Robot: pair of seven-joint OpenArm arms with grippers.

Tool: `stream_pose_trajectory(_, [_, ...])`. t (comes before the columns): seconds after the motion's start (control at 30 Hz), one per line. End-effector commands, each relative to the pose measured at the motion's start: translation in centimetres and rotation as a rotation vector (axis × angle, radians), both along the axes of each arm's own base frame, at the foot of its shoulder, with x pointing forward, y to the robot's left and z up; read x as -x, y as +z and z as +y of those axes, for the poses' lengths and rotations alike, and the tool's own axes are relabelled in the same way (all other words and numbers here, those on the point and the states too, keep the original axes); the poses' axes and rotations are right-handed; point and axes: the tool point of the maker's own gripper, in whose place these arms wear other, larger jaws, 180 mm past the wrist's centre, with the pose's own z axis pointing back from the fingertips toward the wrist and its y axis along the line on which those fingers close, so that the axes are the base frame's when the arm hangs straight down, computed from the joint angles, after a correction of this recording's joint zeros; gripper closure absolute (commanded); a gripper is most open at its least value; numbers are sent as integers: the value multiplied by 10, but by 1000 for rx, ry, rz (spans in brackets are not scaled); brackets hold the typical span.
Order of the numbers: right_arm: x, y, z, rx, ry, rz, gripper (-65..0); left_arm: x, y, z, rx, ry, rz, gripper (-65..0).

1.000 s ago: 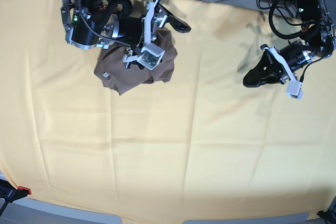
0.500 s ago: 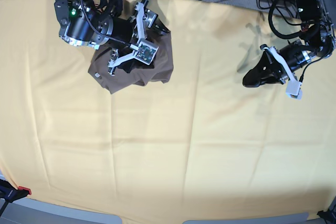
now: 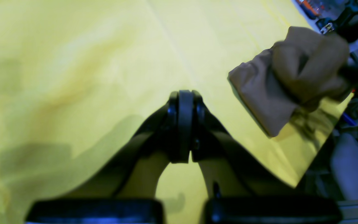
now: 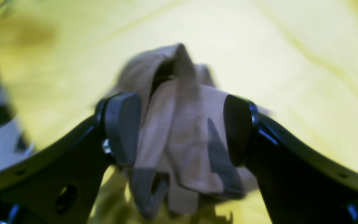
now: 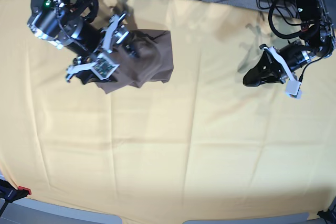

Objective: Fold the T-shirt properly
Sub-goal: 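Grasp the end of the folded shirt with the right gripper and lift, then fold the held shirt end over onto the bundle with the right gripper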

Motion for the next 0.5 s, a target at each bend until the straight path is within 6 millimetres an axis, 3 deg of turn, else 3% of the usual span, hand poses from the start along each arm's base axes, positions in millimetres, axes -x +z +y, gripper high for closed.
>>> stream_pose_trajectory(0.0, [-2, 10, 0, -23, 1, -34, -436, -6, 16, 2, 11, -3, -56, 0])
stream_pose_trajectory(0.17, [2, 6, -8, -18, -19, -16, -436, -6, 16, -2, 28, 0, -59, 0])
stream_pose_trajectory(0.47, [35, 25, 48, -269, 202, 31, -436, -2, 13, -4, 40, 2, -48, 0])
